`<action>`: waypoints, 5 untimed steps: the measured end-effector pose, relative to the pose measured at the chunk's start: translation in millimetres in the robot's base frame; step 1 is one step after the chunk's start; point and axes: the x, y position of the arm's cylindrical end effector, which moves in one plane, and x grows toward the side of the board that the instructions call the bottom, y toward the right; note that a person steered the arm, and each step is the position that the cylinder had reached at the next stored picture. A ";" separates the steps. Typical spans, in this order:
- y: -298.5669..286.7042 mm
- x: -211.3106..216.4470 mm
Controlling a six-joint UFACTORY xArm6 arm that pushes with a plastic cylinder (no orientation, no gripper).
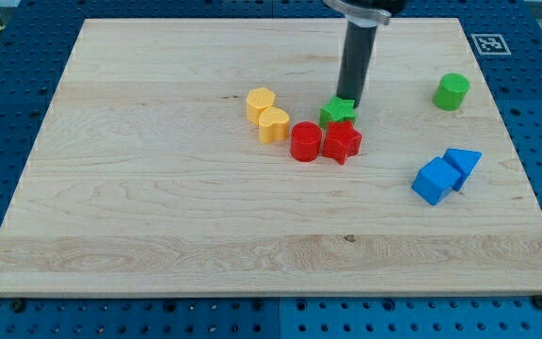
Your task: Place your arm to the right of green circle
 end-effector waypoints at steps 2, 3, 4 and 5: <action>84.6 6.7; 115.5 24.5; 142.1 36.7; 174.0 27.5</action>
